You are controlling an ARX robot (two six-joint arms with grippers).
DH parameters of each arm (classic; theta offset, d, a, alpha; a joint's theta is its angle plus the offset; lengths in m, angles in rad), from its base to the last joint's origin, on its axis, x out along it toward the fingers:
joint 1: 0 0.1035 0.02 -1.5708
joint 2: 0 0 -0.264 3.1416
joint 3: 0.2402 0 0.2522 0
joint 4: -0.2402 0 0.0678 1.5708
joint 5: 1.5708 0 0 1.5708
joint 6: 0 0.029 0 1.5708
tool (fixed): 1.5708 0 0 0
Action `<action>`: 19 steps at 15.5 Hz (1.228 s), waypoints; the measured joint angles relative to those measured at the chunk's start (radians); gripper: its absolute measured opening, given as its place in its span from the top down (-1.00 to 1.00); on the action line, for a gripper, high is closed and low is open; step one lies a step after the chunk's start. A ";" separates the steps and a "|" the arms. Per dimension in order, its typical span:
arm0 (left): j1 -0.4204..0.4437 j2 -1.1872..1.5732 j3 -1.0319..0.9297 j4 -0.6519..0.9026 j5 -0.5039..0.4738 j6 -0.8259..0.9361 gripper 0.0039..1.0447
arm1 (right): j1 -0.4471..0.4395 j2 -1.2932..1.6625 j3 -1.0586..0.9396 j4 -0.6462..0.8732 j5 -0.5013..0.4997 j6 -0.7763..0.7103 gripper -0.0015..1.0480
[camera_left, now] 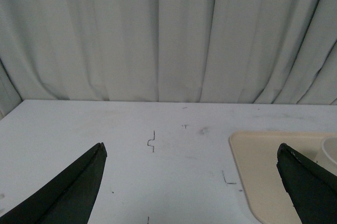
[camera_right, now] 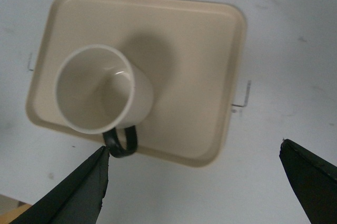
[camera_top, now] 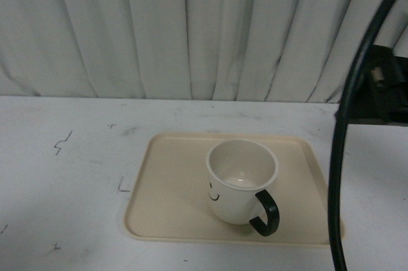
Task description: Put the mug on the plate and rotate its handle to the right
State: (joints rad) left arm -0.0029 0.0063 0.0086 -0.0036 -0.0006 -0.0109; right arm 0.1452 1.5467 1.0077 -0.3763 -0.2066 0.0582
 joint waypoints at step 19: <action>0.000 0.000 0.000 0.000 0.000 0.000 -0.88 | 0.220 0.532 0.346 -0.128 0.087 0.312 0.88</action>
State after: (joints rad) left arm -0.0029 0.0063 0.0086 -0.0036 -0.0002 -0.0109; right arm 0.3653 2.0785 1.3540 -0.5041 -0.1196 0.3702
